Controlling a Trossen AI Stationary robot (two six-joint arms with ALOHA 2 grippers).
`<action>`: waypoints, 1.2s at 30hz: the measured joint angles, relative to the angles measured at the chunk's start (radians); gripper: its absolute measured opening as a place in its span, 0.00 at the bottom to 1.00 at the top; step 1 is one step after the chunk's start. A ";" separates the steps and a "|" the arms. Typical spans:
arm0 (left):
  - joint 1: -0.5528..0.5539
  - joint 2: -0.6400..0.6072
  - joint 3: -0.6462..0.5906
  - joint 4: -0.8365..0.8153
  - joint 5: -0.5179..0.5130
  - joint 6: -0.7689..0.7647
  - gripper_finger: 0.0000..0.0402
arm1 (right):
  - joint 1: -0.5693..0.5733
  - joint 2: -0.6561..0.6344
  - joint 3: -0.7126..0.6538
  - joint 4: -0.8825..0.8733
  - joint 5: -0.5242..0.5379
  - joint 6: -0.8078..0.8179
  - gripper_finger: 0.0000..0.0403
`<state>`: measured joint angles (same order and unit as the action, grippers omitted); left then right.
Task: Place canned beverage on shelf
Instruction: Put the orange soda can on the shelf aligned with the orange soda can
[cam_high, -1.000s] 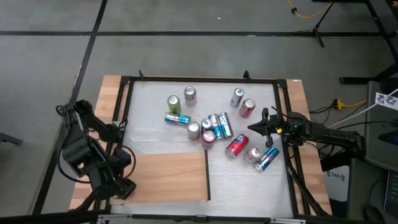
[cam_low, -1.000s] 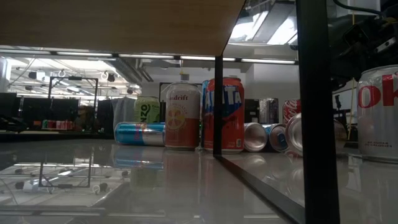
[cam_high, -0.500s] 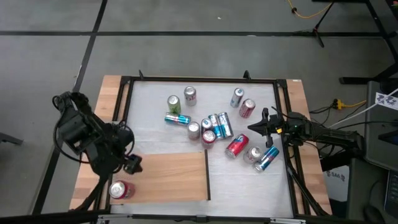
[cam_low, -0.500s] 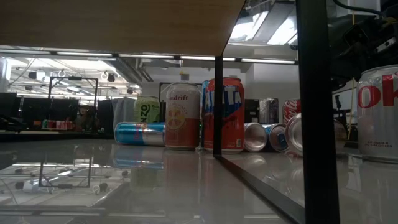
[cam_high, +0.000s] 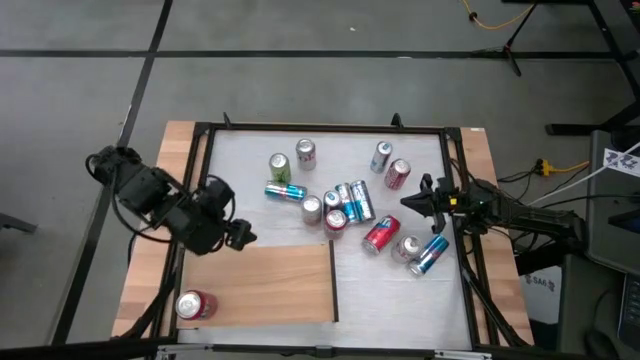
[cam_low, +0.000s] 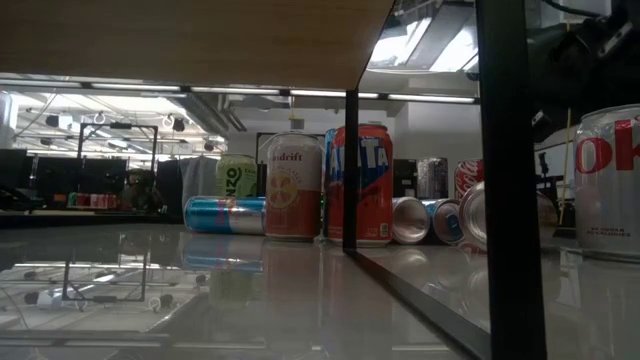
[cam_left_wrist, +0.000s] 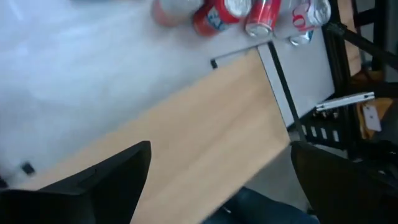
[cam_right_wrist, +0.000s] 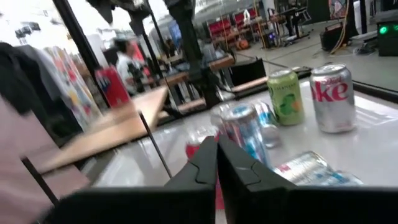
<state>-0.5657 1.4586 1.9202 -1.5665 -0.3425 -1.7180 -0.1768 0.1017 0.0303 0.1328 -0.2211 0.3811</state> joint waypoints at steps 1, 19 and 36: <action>0.019 0.000 0.000 0.000 -0.013 0.028 0.94 | 0.000 0.000 0.000 0.003 0.000 0.016 0.05; 0.296 0.000 0.000 0.075 -0.031 0.570 0.94 | 0.000 0.001 0.036 0.281 -0.004 0.269 0.77; 0.407 0.001 0.000 0.145 -0.032 0.779 0.94 | 0.000 0.465 0.538 -0.008 0.019 0.106 0.78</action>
<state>-0.1589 1.4593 1.9202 -1.4212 -0.3748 -0.9394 -0.1768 0.5663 0.5681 0.1244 -0.2021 0.4873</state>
